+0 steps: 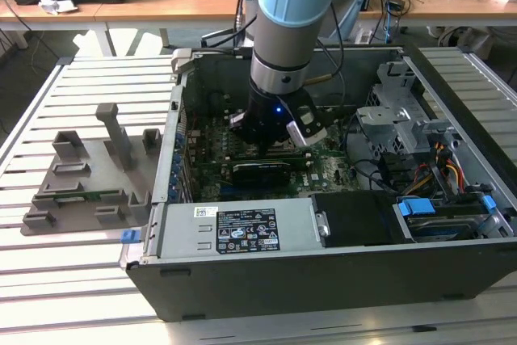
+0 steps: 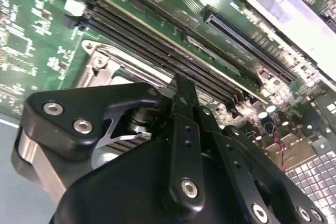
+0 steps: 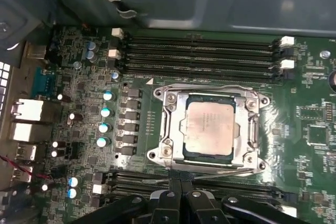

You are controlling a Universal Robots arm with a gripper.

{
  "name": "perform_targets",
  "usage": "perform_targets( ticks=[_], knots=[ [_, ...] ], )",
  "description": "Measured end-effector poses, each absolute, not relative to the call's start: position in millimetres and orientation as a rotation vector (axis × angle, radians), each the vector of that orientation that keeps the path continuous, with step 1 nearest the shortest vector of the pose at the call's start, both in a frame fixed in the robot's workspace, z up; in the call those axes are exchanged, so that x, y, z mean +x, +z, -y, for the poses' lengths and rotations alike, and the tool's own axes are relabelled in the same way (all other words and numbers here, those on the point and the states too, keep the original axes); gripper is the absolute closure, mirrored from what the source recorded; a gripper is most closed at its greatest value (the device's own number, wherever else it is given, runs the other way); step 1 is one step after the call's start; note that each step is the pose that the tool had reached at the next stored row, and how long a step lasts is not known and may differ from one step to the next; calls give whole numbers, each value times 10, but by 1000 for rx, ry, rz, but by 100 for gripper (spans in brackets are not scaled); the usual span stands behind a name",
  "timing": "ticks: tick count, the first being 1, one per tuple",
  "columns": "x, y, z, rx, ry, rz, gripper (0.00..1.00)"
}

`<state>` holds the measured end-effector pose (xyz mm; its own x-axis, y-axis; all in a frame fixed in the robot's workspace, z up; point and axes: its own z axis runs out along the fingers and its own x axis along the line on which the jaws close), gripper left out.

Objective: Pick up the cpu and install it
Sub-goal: 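Install the second cpu locking lever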

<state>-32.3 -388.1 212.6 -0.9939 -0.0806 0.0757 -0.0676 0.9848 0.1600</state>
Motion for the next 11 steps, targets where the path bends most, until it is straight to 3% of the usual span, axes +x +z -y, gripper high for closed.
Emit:
perform_targets(
  ticks=[11],
  knots=[
    [-573,2043,3872,135,-257,3045,89]
  ],
)
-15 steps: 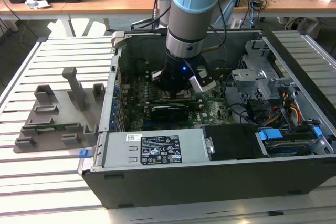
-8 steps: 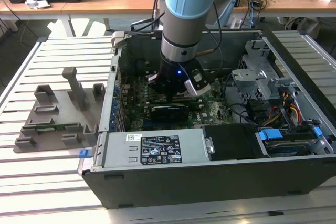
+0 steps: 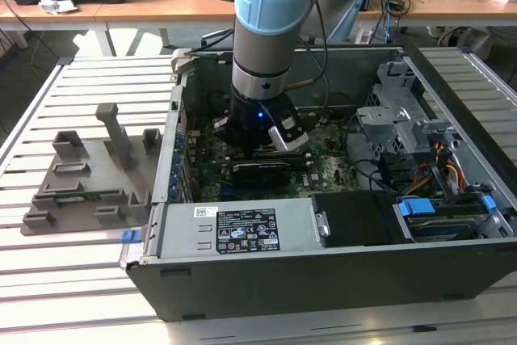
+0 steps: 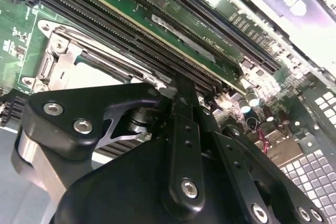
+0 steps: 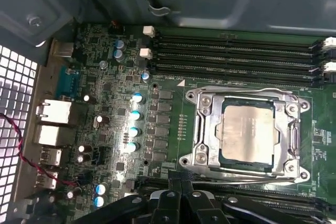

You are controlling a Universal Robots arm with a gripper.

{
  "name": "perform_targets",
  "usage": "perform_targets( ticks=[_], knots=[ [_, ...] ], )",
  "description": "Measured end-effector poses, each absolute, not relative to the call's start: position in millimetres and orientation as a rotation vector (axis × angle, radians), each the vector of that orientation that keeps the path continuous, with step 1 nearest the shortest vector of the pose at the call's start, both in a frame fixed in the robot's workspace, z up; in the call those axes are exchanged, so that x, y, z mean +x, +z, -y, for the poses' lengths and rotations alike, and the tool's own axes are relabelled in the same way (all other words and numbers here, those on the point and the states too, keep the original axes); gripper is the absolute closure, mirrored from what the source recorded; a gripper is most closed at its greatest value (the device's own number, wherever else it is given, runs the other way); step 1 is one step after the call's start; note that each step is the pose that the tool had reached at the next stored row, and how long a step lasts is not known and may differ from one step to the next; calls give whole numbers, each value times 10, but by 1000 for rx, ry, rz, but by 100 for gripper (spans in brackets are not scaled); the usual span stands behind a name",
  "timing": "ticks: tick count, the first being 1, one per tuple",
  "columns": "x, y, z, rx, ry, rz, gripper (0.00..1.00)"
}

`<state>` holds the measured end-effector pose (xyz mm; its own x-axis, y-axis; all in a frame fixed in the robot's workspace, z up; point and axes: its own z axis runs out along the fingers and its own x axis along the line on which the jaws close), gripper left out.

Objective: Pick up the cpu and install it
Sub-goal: 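Install the second cpu locking lever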

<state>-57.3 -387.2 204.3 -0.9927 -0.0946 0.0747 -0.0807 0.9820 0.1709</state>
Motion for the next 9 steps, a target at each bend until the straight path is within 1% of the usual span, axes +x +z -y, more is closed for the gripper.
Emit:
perform_targets(
  ticks=[3,9],
  knots=[
    [-574,2017,3856,139,-275,3044,89],
    [-567,1987,3762,152,-280,3042,89]
  ],
)
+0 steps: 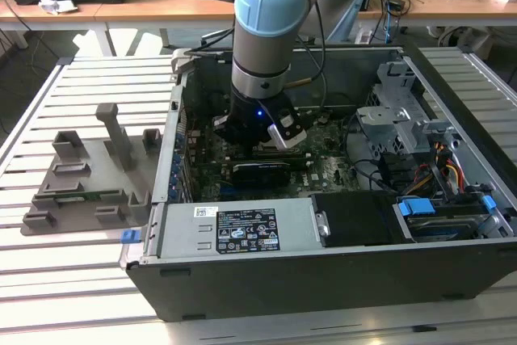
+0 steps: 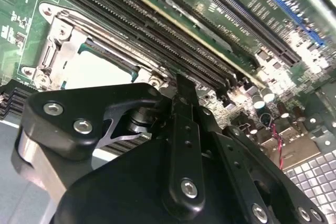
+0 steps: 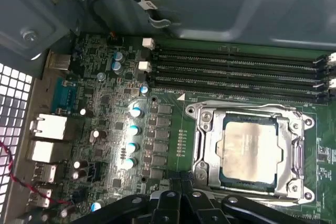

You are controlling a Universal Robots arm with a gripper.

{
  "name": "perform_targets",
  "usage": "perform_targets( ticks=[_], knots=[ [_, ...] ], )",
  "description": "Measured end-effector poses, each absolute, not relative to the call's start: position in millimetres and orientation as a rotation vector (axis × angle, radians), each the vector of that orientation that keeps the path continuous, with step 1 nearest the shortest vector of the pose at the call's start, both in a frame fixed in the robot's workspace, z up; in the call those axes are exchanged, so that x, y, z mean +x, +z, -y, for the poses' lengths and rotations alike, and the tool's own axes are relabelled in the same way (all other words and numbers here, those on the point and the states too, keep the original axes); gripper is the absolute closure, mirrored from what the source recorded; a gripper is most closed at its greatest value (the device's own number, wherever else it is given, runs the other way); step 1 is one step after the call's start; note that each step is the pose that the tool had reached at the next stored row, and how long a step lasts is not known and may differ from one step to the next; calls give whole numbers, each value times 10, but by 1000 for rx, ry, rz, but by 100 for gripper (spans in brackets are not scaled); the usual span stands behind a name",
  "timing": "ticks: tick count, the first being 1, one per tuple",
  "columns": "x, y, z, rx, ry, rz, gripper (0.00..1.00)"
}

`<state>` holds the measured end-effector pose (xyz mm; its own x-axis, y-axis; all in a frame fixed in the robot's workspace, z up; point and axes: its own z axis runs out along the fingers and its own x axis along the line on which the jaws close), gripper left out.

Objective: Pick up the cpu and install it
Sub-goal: 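Install the second cpu locking lever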

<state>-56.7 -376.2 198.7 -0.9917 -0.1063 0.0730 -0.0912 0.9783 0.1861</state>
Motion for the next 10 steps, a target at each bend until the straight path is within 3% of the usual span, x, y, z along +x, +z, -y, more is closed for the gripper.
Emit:
perform_targets(
  ticks=[6,10],
  knots=[
    [-563,1992,3734,157,-292,3041,89],
    [-549,2179,3721,157,-290,3041,89]
  ],
)
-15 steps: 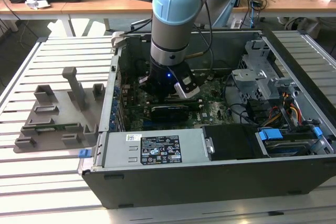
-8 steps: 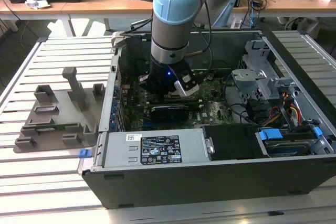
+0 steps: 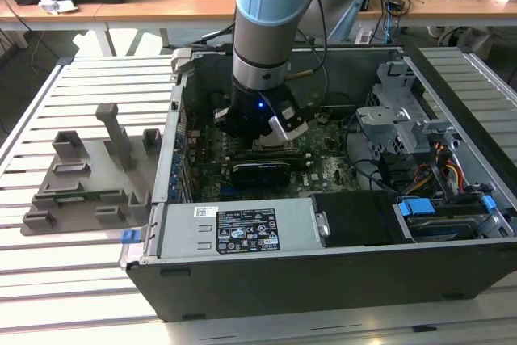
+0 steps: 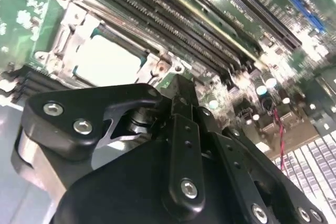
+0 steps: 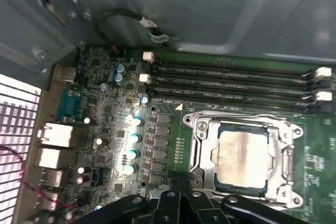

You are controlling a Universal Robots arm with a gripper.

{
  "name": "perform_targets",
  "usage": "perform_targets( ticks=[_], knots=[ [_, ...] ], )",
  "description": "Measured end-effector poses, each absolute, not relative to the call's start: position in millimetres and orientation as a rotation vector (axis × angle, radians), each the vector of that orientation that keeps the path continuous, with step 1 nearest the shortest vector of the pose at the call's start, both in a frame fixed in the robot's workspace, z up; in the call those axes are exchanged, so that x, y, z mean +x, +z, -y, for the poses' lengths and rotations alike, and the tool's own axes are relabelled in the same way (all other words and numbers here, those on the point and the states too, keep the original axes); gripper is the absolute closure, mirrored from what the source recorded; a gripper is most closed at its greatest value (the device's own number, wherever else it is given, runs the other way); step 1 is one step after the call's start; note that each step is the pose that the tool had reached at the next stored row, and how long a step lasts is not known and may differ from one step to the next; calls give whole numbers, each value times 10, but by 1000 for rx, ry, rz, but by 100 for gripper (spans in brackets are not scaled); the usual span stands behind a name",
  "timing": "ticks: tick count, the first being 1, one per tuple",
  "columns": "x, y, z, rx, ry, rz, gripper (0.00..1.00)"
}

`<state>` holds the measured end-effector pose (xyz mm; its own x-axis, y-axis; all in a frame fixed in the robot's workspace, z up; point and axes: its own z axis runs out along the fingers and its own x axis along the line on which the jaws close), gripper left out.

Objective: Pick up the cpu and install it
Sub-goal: 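Install the second cpu locking lever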

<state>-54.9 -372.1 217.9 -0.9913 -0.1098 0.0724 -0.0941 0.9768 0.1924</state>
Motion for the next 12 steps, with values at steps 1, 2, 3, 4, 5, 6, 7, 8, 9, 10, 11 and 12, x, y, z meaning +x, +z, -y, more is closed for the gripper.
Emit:
perform_targets(
  ticks=[1,2,3,4,5,6,7,8,9,10,11,12],
  knots=[
    [-533,2223,3715,157,-290,3041,89],
    [-491,2240,3707,157,-290,3039,89],
    [-429,2241,3702,156,-289,3035,89],
    [-335,2241,3696,154,-288,3029,89],
    [-167,2239,3689,152,-285,3019,89],
    [-72,2234,3684,151,-285,3012,89],
    [2,2232,3670,150,-275,3009,89],
    [35,2232,3649,148,-252,3009,89],
    [48,2231,3636,147,-227,3011,89],
    [55,2231,3619,145,-199,3012,89],
    [62,2232,3601,143,-172,3013,89],
    [67,2231,3574,142,-145,3013,89]
  ],
)
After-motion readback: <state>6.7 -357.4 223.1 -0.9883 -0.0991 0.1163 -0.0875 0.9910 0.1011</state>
